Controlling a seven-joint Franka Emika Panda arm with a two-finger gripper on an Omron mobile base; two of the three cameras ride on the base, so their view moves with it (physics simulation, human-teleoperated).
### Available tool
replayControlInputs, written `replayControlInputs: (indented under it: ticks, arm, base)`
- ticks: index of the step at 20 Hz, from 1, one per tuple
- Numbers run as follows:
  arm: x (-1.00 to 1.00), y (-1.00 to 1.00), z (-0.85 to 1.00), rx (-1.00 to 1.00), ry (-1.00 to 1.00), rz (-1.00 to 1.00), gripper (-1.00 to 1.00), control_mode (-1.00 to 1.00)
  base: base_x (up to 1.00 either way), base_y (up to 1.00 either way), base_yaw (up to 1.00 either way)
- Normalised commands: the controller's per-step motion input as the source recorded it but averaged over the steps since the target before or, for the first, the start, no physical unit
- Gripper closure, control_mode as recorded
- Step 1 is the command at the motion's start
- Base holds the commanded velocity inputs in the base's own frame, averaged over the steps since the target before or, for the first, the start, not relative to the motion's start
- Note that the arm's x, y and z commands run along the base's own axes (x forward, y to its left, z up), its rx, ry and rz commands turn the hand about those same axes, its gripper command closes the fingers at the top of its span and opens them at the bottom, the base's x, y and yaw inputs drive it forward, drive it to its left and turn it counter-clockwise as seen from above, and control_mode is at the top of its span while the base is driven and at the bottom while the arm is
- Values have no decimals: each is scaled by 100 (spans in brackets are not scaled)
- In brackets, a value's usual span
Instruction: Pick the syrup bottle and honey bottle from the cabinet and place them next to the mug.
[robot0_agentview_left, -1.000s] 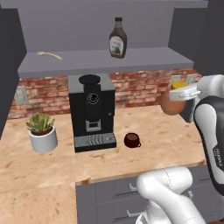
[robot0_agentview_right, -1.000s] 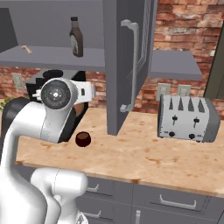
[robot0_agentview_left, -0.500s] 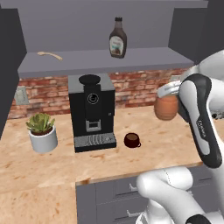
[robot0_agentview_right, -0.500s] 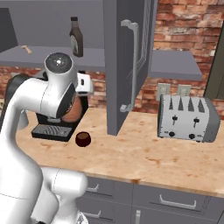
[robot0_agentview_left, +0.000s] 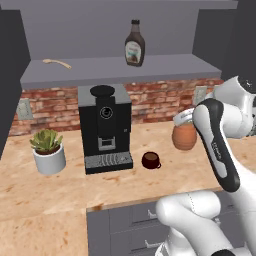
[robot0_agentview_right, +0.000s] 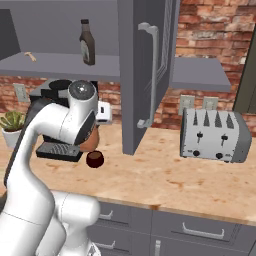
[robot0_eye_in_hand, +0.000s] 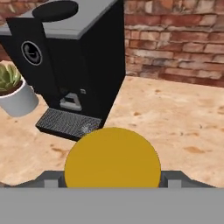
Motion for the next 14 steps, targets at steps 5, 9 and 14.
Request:
replayControlInputs:
  ticks: [5, 9, 14]
  arm:
    - [41, -16, -83, 0, 2, 0, 100, -100]
    - [44, -20, -57, 0, 0, 0, 100, -100]
    - [43, -35, -20, 0, 2, 6, 100, -100]
  base:
    - [0, 0, 0]
    - [0, 0, 0]
    - [0, 0, 0]
